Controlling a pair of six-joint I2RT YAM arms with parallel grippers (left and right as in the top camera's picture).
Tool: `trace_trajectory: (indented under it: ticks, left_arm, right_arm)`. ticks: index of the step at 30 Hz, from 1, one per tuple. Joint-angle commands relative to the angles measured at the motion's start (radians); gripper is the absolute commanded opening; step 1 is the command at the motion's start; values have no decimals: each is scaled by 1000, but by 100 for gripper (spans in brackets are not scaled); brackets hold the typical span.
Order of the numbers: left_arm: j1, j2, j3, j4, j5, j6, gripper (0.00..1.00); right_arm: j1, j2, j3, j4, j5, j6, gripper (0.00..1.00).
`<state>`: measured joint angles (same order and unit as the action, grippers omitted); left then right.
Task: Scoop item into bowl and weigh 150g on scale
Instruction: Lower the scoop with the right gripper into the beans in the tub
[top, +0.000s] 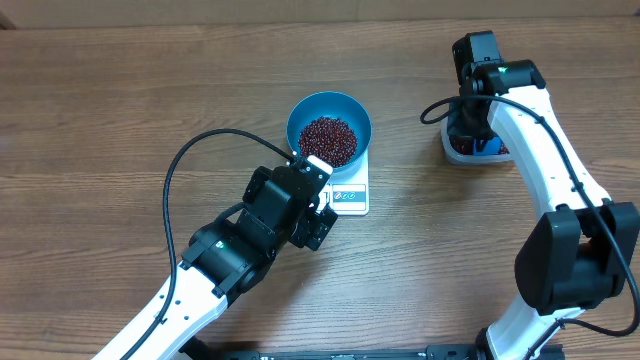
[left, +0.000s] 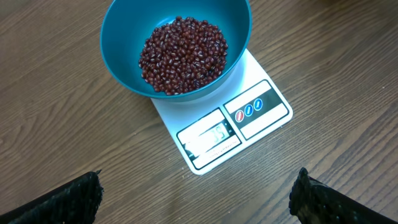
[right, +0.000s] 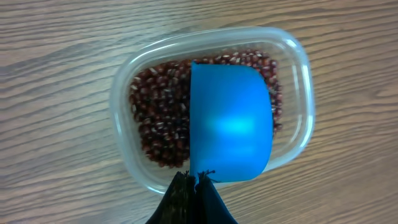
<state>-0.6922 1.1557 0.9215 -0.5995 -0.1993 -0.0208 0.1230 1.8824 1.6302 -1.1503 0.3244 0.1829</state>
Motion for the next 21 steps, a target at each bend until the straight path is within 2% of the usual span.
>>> trace_trajectory:
  ticks: [1, 21]
  left_arm:
    - [-2, -11, -10, 1, -11, -10, 100]
    - [-2, -11, -10, 1, -11, -10, 100]
  right_arm:
    - [-3, -6, -6, 3, -69, 8, 4]
    - [-3, -6, -6, 6, -238, 7, 4]
